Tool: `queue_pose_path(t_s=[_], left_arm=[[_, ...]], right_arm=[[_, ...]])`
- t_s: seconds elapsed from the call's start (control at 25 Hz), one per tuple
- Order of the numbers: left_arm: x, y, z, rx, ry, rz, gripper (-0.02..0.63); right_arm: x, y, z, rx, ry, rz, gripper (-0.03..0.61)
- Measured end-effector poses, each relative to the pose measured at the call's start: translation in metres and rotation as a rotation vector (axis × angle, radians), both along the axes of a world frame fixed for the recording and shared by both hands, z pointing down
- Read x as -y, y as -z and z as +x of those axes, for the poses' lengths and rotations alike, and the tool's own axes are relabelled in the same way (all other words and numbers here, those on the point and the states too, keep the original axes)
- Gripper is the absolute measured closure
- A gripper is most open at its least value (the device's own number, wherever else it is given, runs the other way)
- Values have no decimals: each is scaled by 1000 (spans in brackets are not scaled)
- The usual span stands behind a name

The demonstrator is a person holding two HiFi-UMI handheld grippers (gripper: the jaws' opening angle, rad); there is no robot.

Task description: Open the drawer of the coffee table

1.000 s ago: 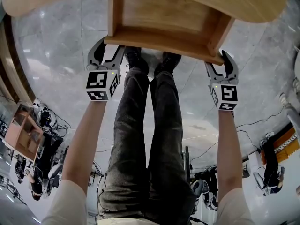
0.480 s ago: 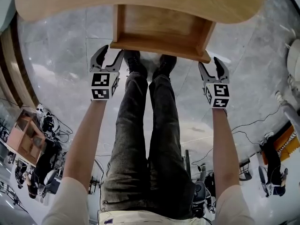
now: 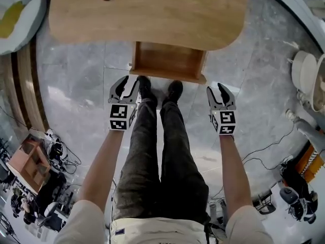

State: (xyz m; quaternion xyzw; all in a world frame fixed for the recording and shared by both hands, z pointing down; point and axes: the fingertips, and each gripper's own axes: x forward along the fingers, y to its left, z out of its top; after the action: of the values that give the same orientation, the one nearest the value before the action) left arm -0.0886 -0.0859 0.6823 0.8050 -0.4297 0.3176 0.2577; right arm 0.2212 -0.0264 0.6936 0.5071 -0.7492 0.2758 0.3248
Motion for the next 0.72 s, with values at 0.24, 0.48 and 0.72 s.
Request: queue_pose_path(t_s=[0.24,0.48,0.72], left_arm=[[13,90,16,-33,22,63,482],[18,171,11,-36,45,118,515],[4,241,11,-36,16,159,532]], right_arm=[[9,86,10,17,-12,73,426],[11,159,19,19,-17,119,450],[4,226,15,40,-9,155,502]])
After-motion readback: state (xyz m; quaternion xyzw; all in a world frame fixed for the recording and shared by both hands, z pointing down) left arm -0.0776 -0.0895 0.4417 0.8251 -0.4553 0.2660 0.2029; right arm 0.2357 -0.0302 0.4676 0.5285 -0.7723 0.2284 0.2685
